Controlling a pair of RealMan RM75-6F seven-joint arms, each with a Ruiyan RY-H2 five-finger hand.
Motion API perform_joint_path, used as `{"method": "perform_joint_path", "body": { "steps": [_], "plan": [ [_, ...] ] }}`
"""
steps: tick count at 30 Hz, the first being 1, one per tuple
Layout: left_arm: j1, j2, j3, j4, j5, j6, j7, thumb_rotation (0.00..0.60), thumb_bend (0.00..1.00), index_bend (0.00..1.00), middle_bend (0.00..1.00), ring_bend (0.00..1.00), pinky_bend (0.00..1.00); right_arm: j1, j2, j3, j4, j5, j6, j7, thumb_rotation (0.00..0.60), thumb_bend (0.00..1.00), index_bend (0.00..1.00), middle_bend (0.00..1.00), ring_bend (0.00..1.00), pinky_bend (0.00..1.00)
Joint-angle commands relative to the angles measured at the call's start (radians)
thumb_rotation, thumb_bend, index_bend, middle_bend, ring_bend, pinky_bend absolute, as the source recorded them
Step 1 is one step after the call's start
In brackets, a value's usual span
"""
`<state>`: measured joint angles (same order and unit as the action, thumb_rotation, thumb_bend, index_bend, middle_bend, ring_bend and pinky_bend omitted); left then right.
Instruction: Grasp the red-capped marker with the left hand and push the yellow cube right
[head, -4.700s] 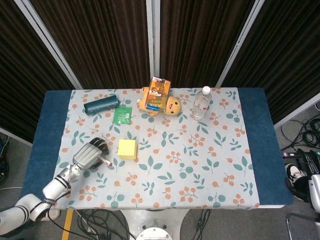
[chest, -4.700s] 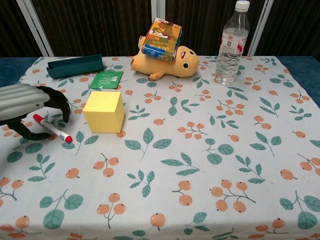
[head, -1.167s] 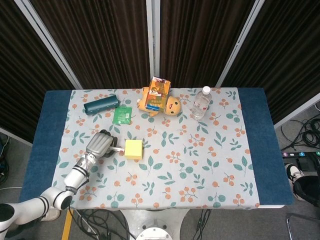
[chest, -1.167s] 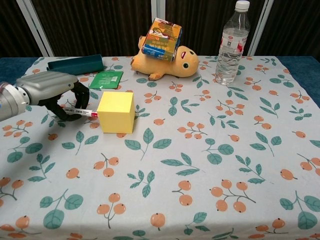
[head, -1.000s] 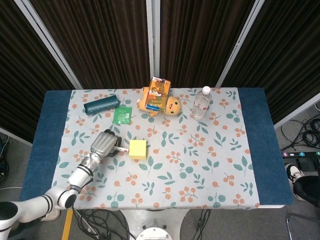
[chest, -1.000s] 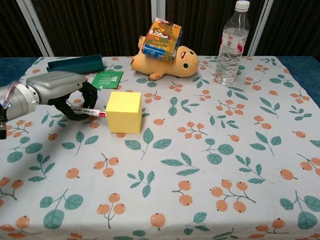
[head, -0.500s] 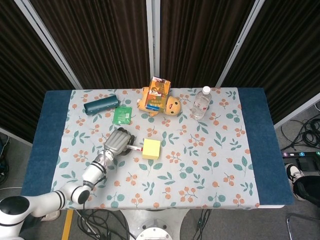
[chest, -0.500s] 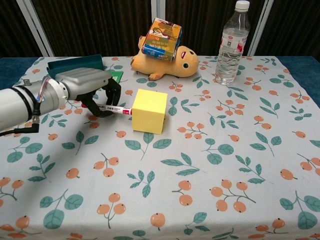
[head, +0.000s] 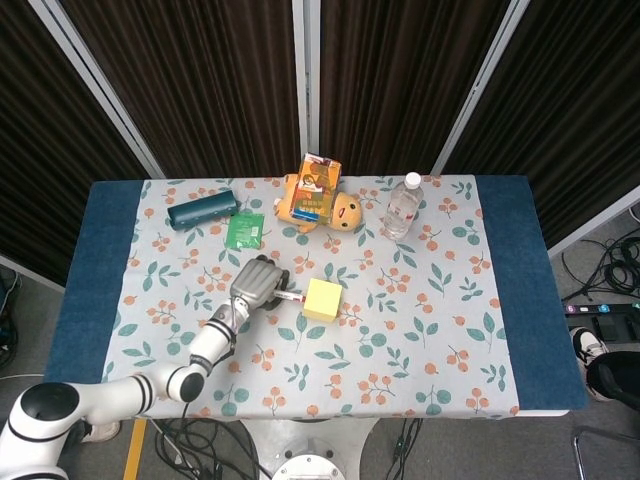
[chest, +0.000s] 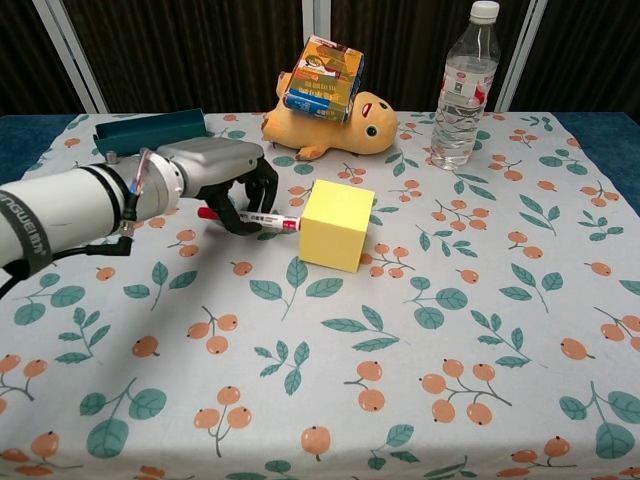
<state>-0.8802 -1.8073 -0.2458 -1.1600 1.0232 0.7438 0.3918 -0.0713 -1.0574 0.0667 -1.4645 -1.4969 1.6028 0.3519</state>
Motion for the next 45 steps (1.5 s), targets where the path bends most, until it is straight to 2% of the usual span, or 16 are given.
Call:
{"method": "perform_joint_path", "body": {
  "steps": [1, 15, 39, 45],
  "plan": [
    [-0.026, -0.006, -0.006, -0.043, -0.074, -0.001, 0.066, 0.600, 0.41, 0.70, 0.66, 0.38, 0.27, -0.001, 0.000, 0.000, 0.002, 0.000, 0.001, 0.003, 0.600, 0.22, 0.05, 0.17, 0.00, 0.14],
    [-0.106, -0.043, -0.007, -0.080, -0.213, 0.012, 0.153, 0.600, 0.41, 0.70, 0.66, 0.38, 0.27, -0.008, 0.000, -0.001, 0.012, 0.000, 0.005, 0.010, 0.600, 0.22, 0.05, 0.17, 0.00, 0.14],
    [-0.256, -0.153, -0.048, 0.040, -0.332, -0.011, 0.184, 0.600, 0.41, 0.70, 0.66, 0.38, 0.26, -0.019, 0.002, 0.003, 0.020, 0.012, 0.007, 0.019, 0.600, 0.22, 0.05, 0.17, 0.00, 0.14],
    [-0.250, -0.144, -0.024, 0.052, -0.341, -0.002, 0.187, 0.600, 0.41, 0.70, 0.66, 0.38, 0.27, -0.023, 0.003, 0.003, 0.020, 0.012, 0.009, 0.022, 0.600, 0.22, 0.05, 0.17, 0.00, 0.14]
  ]
}}
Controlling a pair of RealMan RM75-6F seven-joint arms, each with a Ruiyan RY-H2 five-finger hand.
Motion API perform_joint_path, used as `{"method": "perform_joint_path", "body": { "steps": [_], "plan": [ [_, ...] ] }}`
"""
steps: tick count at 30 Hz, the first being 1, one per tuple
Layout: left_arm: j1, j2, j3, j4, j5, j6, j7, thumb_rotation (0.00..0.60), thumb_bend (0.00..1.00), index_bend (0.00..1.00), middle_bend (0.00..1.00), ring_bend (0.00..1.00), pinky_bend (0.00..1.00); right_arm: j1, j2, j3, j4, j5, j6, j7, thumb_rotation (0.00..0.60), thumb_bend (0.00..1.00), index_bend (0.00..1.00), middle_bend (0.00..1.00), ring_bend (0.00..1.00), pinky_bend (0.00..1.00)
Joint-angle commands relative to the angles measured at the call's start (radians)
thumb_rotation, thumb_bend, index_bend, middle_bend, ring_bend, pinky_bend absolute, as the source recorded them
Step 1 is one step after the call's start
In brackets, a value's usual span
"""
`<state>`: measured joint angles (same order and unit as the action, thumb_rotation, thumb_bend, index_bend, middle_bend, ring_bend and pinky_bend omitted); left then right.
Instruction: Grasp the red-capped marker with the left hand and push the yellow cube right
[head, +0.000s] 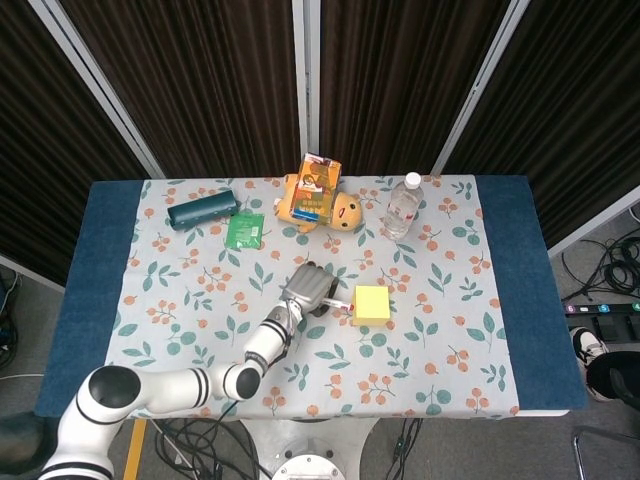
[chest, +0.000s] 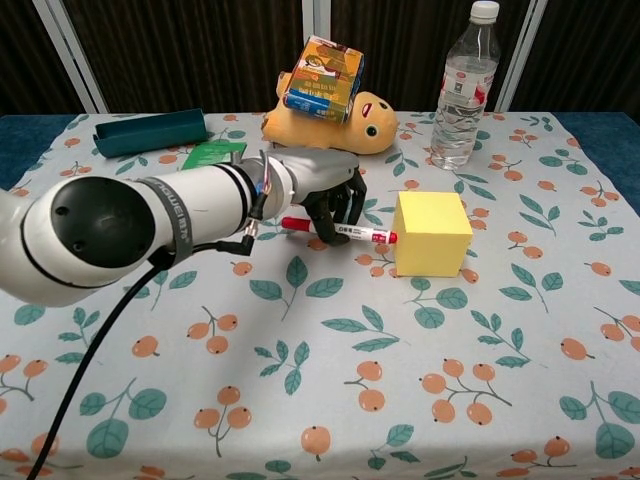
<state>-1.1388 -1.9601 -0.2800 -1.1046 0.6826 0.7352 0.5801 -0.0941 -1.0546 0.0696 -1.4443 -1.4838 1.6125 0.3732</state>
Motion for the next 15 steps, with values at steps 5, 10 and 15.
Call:
{"method": "perform_joint_path", "body": {
  "steps": [5, 10, 15],
  "plan": [
    [0.062, 0.059, 0.042, -0.054, 0.026, 0.048, -0.030, 0.600, 0.41, 0.70, 0.66, 0.38, 0.27, 0.004, -0.002, 0.001, -0.002, -0.009, 0.001, -0.002, 0.600, 0.22, 0.05, 0.17, 0.00, 0.14],
    [0.143, 0.133, 0.087, -0.136, 0.096, 0.127, -0.073, 0.600, 0.41, 0.69, 0.65, 0.38, 0.27, 0.007, -0.004, -0.001, -0.006, -0.021, 0.003, -0.006, 0.600, 0.22, 0.05, 0.17, 0.00, 0.14],
    [0.239, 0.207, 0.148, -0.198, 0.163, 0.201, -0.123, 0.600, 0.41, 0.68, 0.64, 0.38, 0.27, 0.014, -0.004, 0.001, -0.010, -0.028, 0.001, -0.010, 0.600, 0.22, 0.05, 0.17, 0.00, 0.14]
  ]
}}
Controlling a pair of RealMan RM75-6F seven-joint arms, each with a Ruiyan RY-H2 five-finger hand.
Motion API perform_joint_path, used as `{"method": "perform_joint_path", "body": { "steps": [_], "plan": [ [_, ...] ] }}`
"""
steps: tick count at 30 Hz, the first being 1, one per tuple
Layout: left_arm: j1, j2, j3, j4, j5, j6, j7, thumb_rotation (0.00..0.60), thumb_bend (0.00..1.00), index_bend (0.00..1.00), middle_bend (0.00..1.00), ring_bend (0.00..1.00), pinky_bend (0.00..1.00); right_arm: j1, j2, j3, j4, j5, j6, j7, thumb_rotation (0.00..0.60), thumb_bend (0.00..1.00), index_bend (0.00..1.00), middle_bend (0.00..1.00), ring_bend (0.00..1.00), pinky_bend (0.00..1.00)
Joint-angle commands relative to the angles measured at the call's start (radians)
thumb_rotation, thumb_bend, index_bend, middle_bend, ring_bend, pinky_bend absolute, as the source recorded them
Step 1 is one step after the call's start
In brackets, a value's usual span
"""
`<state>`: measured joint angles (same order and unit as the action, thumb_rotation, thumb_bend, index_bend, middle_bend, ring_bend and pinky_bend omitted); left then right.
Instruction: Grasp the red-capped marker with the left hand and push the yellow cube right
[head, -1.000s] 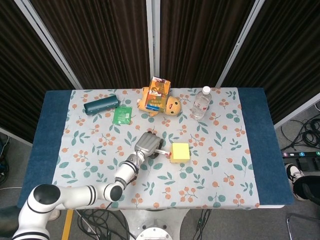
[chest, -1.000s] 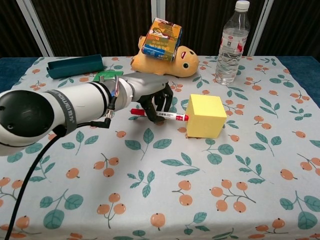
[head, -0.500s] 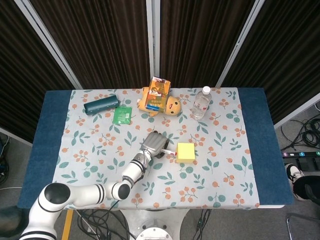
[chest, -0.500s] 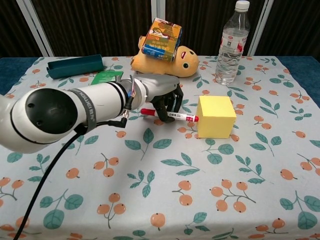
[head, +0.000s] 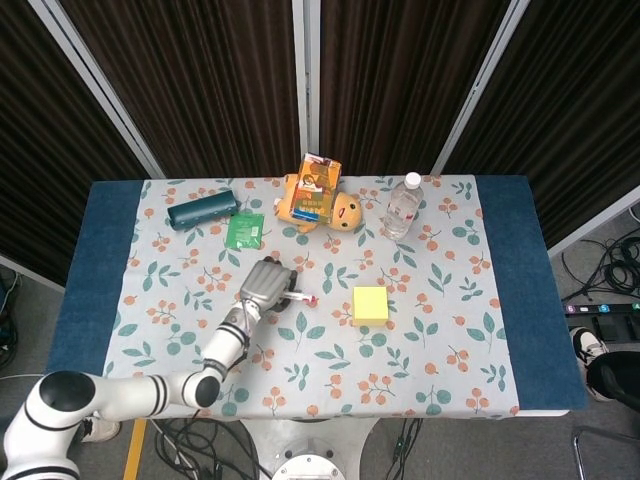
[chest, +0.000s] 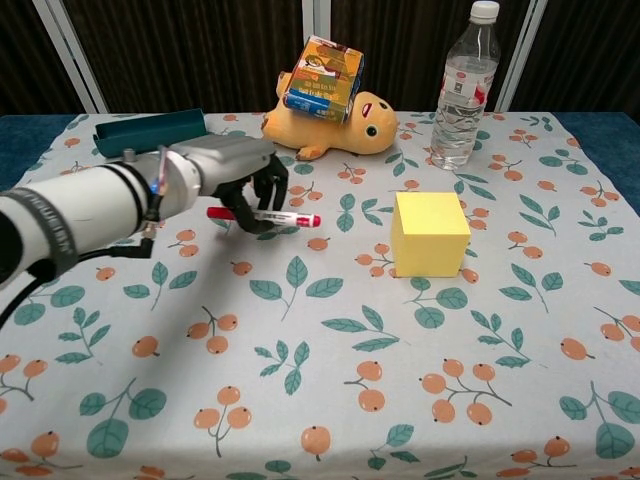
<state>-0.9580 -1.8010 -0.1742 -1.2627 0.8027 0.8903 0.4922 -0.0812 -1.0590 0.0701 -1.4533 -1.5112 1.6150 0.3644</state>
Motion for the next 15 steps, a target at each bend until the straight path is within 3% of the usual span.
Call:
{"method": "perform_joint_path", "body": {
  "steps": [1, 4, 7, 12, 15],
  "plan": [
    [0.075, 0.061, 0.054, -0.048, 0.053, 0.057, -0.043, 0.600, 0.41, 0.68, 0.64, 0.38, 0.27, 0.002, 0.000, 0.000, -0.002, -0.001, -0.002, -0.001, 0.600, 0.22, 0.05, 0.17, 0.00, 0.14],
    [0.133, 0.105, 0.095, -0.075, 0.083, 0.088, -0.066, 0.600, 0.41, 0.66, 0.63, 0.38, 0.27, 0.006, -0.002, -0.001, -0.005, -0.007, -0.003, -0.005, 0.600, 0.22, 0.05, 0.17, 0.00, 0.14],
    [0.166, 0.128, 0.122, -0.087, 0.098, 0.093, -0.075, 0.600, 0.40, 0.57, 0.57, 0.36, 0.26, 0.010, -0.003, -0.001, -0.009, -0.012, -0.006, -0.010, 0.600, 0.22, 0.05, 0.17, 0.00, 0.14],
    [0.195, 0.154, 0.129, -0.108, 0.112, 0.086, -0.088, 0.600, 0.39, 0.35, 0.32, 0.23, 0.25, 0.017, -0.002, -0.001, -0.022, -0.020, -0.005, -0.022, 0.600, 0.22, 0.05, 0.17, 0.00, 0.14],
    [0.214, 0.169, 0.129, -0.128, 0.139, 0.118, -0.089, 0.600, 0.38, 0.30, 0.27, 0.20, 0.25, 0.020, 0.001, 0.001, -0.028, -0.018, -0.008, -0.027, 0.600, 0.22, 0.05, 0.17, 0.00, 0.14]
  ]
}}
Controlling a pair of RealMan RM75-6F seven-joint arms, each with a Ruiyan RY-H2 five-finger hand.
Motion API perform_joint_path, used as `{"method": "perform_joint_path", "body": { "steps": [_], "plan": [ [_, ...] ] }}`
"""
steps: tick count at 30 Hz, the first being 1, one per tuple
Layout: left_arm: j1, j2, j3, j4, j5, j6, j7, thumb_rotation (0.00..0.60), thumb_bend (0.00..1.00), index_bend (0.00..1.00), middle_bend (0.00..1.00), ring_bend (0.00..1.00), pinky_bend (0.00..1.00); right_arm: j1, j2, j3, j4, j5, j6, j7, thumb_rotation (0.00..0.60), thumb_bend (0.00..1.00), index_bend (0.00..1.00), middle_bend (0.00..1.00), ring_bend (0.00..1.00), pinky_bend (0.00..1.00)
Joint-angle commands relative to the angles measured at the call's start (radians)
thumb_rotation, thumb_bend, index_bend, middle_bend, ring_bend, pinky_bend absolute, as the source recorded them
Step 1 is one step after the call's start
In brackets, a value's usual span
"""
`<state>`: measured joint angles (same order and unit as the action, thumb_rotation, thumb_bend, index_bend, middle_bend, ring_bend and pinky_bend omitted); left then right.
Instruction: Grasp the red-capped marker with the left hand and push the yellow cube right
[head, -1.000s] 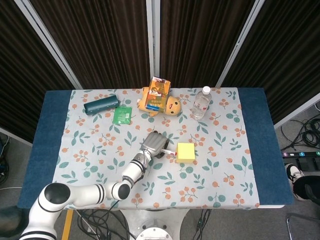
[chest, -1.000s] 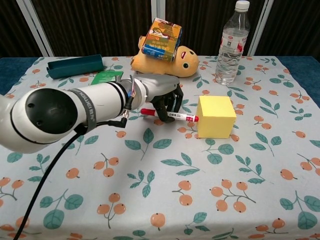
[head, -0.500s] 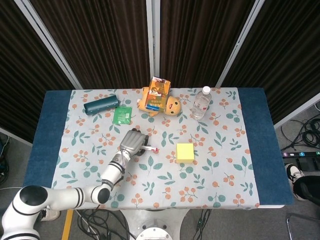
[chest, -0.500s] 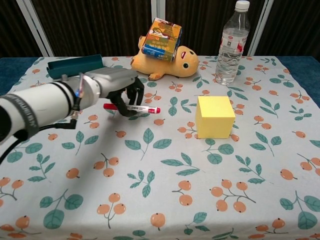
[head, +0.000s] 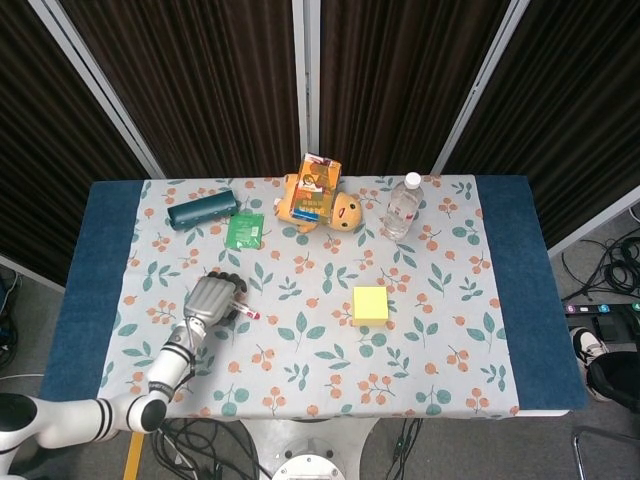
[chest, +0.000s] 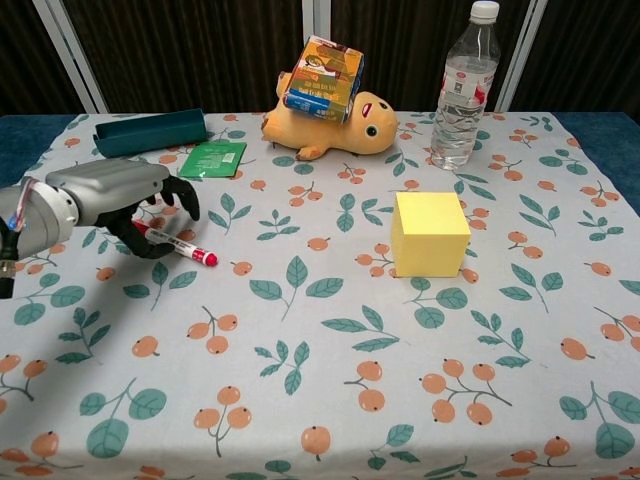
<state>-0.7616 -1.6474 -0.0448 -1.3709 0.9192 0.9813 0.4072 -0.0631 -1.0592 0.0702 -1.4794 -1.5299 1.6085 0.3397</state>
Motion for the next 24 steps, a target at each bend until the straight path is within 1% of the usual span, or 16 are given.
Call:
{"method": "perform_joint_path", "body": {
  "steps": [1, 3, 5, 10, 13, 16, 18, 22, 24],
  "plan": [
    [0.027, 0.029, 0.000, -0.036, 0.030, 0.039, -0.007, 0.600, 0.38, 0.30, 0.27, 0.20, 0.25, 0.003, 0.002, 0.001, -0.004, 0.001, -0.003, -0.003, 0.600, 0.22, 0.05, 0.17, 0.00, 0.14],
    [0.046, 0.057, -0.004, -0.060, 0.042, 0.066, -0.016, 0.600, 0.38, 0.30, 0.27, 0.20, 0.24, 0.004, 0.003, 0.001, -0.005, 0.001, -0.005, -0.005, 0.600, 0.22, 0.05, 0.17, 0.00, 0.14],
    [0.079, 0.092, -0.010, -0.084, 0.062, 0.117, -0.040, 0.600, 0.38, 0.30, 0.27, 0.20, 0.24, 0.007, 0.003, 0.001, -0.004, 0.005, -0.010, -0.004, 0.600, 0.22, 0.05, 0.17, 0.00, 0.14],
    [0.175, 0.179, -0.014, -0.095, 0.117, 0.247, -0.116, 0.600, 0.37, 0.30, 0.27, 0.20, 0.23, 0.017, 0.008, 0.000, 0.001, 0.010, -0.033, -0.008, 0.600, 0.22, 0.05, 0.17, 0.00, 0.13],
    [0.237, 0.234, 0.006, -0.083, 0.168, 0.316, -0.160, 0.600, 0.36, 0.30, 0.27, 0.20, 0.22, 0.028, 0.007, -0.002, 0.004, 0.008, -0.049, -0.015, 0.600, 0.22, 0.05, 0.17, 0.00, 0.13],
    [0.306, 0.278, 0.021, -0.092, 0.193, 0.389, -0.191, 0.600, 0.35, 0.30, 0.27, 0.20, 0.20, 0.039, 0.003, -0.001, 0.003, 0.004, -0.060, -0.021, 0.600, 0.22, 0.05, 0.17, 0.00, 0.13],
    [0.365, 0.308, 0.034, -0.129, 0.206, 0.456, -0.195, 0.600, 0.33, 0.30, 0.27, 0.20, 0.20, 0.047, -0.002, 0.000, 0.000, -0.001, -0.063, -0.028, 0.600, 0.22, 0.05, 0.17, 0.00, 0.13],
    [0.453, 0.335, 0.060, -0.195, 0.248, 0.567, -0.188, 0.600, 0.28, 0.30, 0.27, 0.20, 0.20, 0.055, -0.010, -0.001, -0.007, -0.008, -0.066, -0.040, 0.600, 0.22, 0.05, 0.17, 0.00, 0.13],
    [0.483, 0.341, 0.077, -0.214, 0.280, 0.602, -0.177, 0.600, 0.25, 0.30, 0.27, 0.20, 0.20, 0.056, -0.015, -0.003, -0.009, -0.010, -0.068, -0.044, 0.600, 0.22, 0.05, 0.17, 0.00, 0.13]
  ]
}}
